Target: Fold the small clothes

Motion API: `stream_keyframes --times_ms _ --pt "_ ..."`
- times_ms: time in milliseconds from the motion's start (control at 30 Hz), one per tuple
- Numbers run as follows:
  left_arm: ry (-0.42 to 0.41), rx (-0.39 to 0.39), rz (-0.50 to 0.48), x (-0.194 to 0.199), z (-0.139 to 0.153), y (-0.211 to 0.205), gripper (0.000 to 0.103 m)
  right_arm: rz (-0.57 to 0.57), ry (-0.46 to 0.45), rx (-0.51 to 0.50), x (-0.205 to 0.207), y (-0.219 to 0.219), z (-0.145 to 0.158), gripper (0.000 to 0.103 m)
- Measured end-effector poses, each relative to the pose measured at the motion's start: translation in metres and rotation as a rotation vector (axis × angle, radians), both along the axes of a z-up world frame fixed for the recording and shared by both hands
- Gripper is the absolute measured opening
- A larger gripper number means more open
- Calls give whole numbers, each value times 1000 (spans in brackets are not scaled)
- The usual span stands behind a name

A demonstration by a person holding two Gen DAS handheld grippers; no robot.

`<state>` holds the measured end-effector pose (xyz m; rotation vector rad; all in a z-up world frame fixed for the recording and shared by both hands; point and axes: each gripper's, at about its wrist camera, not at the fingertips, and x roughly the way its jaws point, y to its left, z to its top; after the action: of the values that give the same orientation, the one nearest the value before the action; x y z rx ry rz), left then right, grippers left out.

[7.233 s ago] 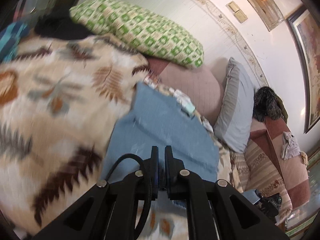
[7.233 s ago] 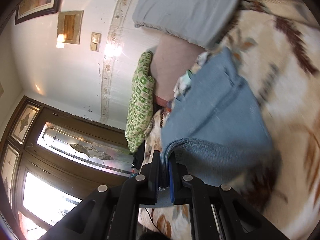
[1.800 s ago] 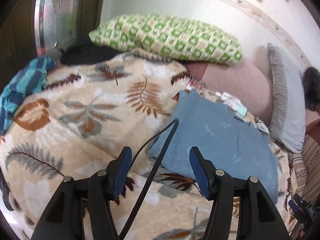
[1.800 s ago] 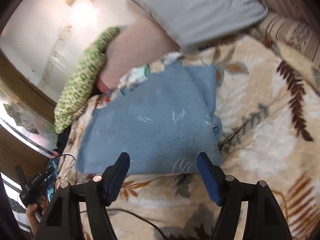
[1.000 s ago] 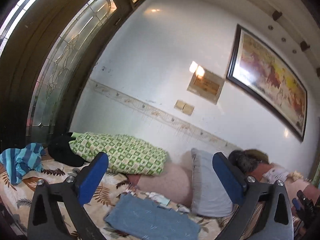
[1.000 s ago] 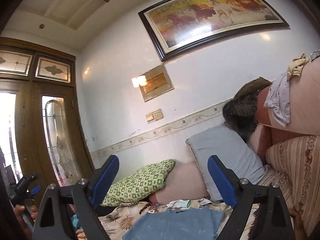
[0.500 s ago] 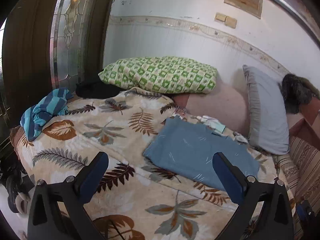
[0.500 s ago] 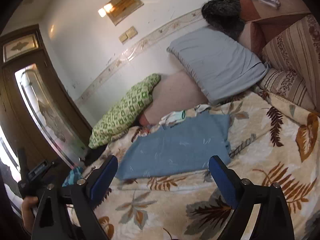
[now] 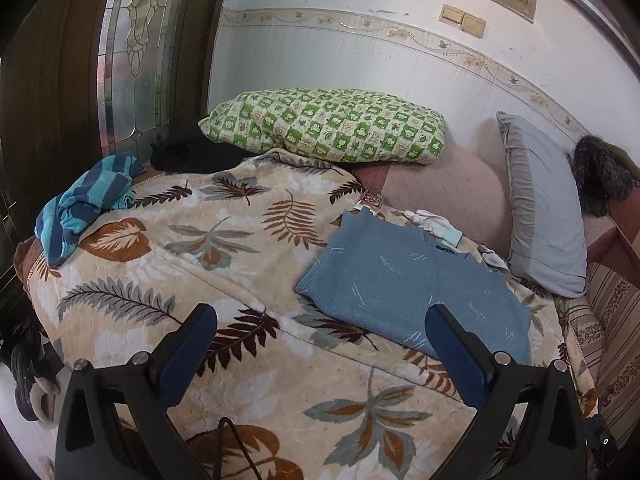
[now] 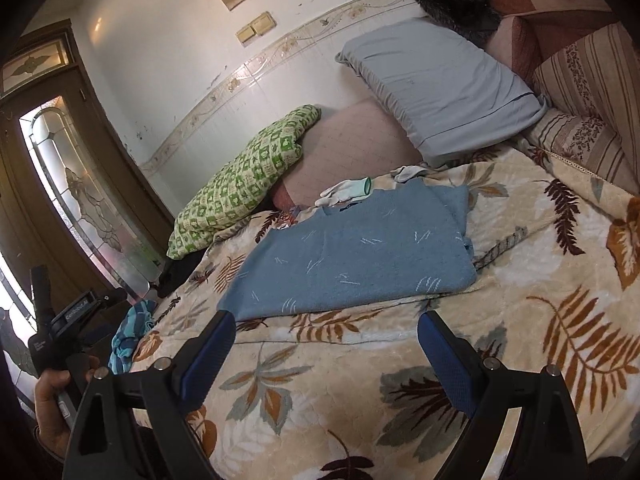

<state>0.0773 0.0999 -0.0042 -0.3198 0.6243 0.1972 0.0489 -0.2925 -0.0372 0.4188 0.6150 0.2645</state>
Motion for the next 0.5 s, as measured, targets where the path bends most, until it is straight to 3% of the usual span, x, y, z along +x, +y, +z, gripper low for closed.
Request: stream_keyframes --times_ms 300,500 --pt "14 -22 20 -5 -6 7 103 11 27 12 -4 7 -8 94" --pt "33 18 5 4 -9 -7 103 0 43 38 -4 0 -21 94"
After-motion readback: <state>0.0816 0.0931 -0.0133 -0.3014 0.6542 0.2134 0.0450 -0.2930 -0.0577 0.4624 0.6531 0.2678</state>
